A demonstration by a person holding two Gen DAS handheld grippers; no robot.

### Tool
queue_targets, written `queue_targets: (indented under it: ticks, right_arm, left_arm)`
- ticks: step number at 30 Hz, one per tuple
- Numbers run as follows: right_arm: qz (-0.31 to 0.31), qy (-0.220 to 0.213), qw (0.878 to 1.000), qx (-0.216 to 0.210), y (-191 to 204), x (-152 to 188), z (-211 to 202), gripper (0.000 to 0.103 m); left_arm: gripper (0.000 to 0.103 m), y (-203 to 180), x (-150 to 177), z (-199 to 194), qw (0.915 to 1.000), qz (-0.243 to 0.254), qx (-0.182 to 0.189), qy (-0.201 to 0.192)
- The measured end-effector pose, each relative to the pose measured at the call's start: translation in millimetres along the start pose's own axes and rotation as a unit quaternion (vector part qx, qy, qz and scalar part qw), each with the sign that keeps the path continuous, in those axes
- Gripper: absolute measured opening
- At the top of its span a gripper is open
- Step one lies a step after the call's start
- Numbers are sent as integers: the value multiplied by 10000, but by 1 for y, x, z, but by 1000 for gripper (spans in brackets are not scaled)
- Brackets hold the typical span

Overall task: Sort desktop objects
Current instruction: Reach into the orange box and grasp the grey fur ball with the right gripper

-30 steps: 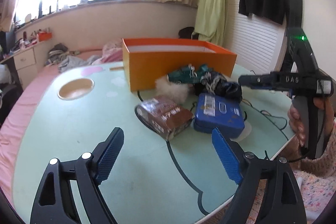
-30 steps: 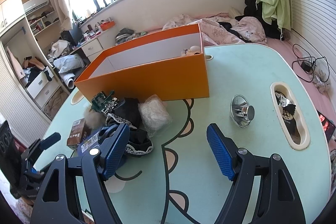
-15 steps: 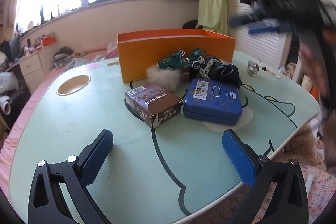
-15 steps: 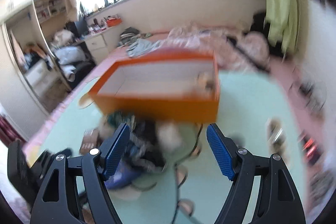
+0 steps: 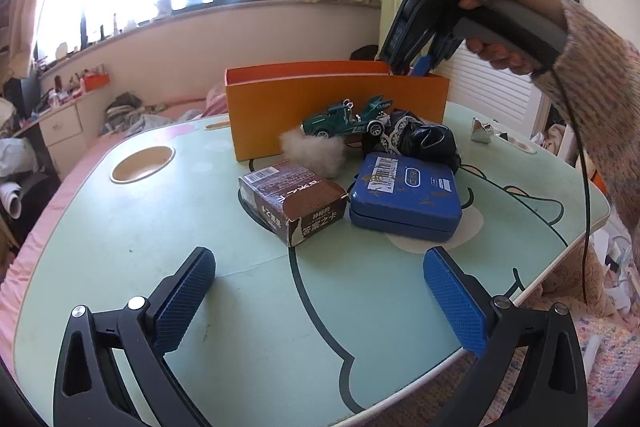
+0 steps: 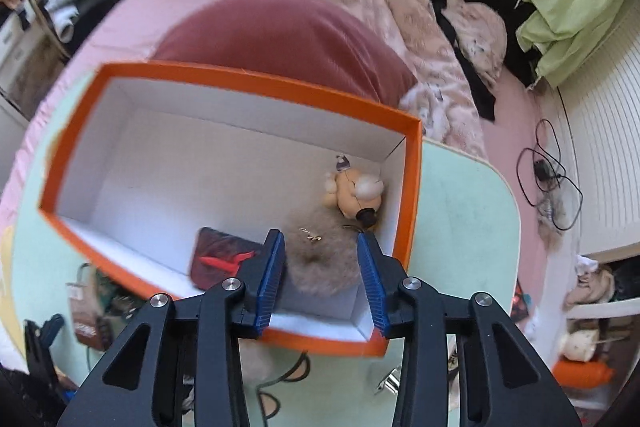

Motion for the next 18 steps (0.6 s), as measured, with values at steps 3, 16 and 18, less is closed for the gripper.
queue_targets:
  ticks: [3,16,18]
  right_arm:
    - [-3,210,9998,34,0,-5,12,39]
    - [325,-1082,9930,352,19,8,-10,18]
    - [380,-1673,9842,437,26,11,-35,18]
  left_arm:
    - [103,-1,-2,0,10000,6,2,-2]
    - [103,2,-6,3,10000,-8,1,-19]
    - [103,2,-6,4,10000,-12,-17,-23]
Point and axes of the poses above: each gripper's, at about its wrist camera, not at the fingertips, and z roughly the way its jaws point, y to its left, x to its underside, the point moved 2 cm from there along z, roughly the way its jaws point, and after that the axes turned 14 degrees about -z, right-handed, at the moved point
